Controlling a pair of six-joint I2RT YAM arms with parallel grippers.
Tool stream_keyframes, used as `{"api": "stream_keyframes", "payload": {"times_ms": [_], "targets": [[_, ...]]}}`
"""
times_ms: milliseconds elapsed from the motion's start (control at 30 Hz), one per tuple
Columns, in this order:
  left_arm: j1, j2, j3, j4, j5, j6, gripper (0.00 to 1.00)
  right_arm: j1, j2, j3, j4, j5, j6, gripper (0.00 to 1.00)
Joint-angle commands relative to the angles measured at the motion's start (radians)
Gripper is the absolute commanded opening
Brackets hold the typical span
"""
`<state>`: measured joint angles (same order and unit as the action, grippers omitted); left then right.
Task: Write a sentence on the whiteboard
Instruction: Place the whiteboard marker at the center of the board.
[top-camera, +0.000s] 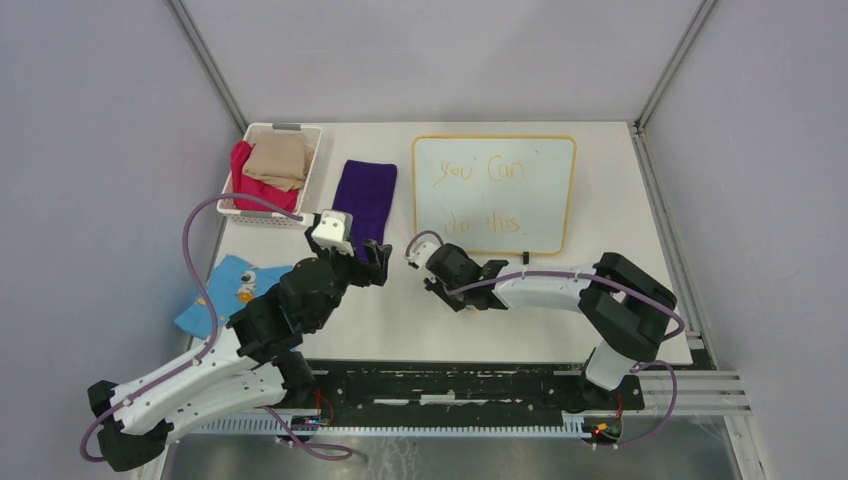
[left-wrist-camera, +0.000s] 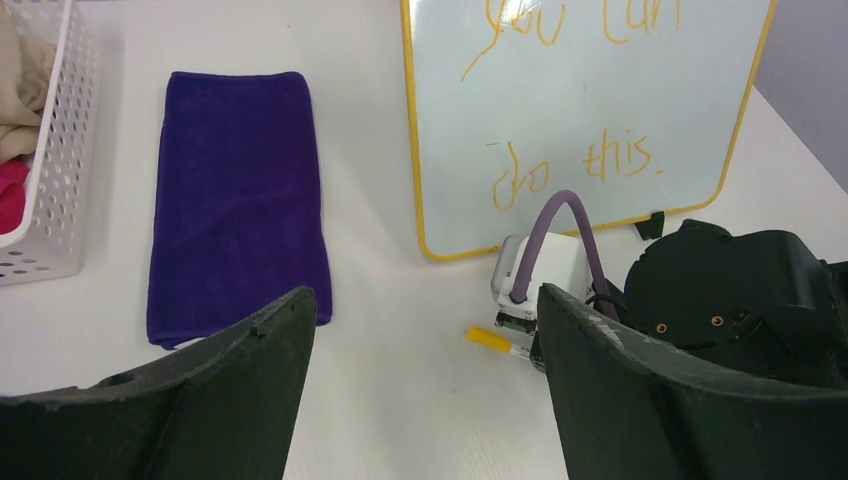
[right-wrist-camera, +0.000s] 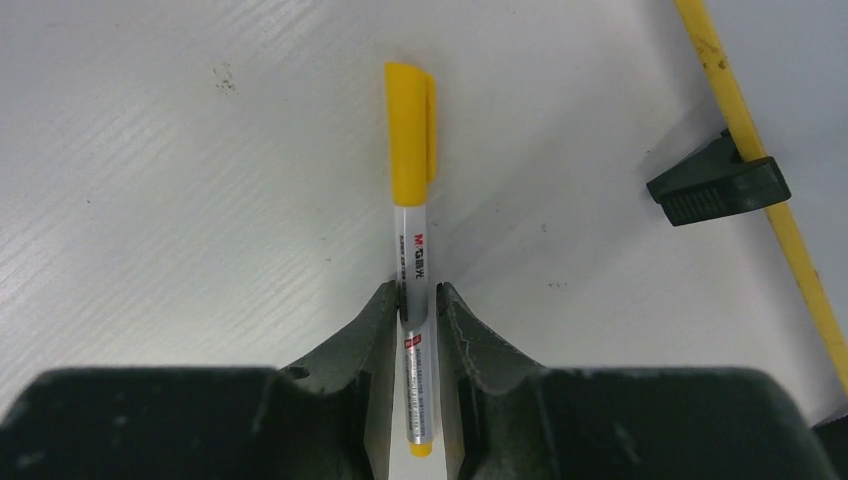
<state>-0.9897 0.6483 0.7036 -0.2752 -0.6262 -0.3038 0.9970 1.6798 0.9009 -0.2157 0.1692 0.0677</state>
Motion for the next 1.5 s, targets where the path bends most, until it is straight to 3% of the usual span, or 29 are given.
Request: {"api": "stream_keyframes", "payload": {"times_ms": [0, 500, 1200, 1300, 1367, 1400, 1467], "targets": [[-0.001, -0.001, 0.013, 0.043, -0.007, 0.022, 0.86, -0.011, -0.024, -0.041, -0.005, 0.011, 0.014, 0.26], [-0.001, 0.021, 0.016, 0.046, -0.001, 0.023, 0.86, -0.016, -0.077, -0.112, 0.018, 0.000, 0.031, 0.18], [-0.001, 0.024, 0.014, 0.047, 0.003, 0.023, 0.86, -0.026, -0.101, -0.150, 0.084, -0.020, 0.049, 0.25], [-0.001, 0.019, 0.013, 0.045, 0.003, 0.023, 0.86, -0.029, -0.113, -0.155, 0.092, -0.028, 0.051, 0.31], [-0.001, 0.015, 0.013, 0.045, 0.005, 0.025, 0.86, -0.030, -0.128, -0.155, 0.096, -0.048, 0.055, 0.43], [-0.001, 0.017, 0.015, 0.045, 0.008, 0.026, 0.86, -0.032, -0.149, -0.155, 0.104, -0.051, 0.066, 0.58], [-0.001, 0.020, 0.015, 0.045, 0.012, 0.026, 0.86, -0.035, -0.160, -0.154, 0.103, -0.051, 0.072, 0.62]]}}
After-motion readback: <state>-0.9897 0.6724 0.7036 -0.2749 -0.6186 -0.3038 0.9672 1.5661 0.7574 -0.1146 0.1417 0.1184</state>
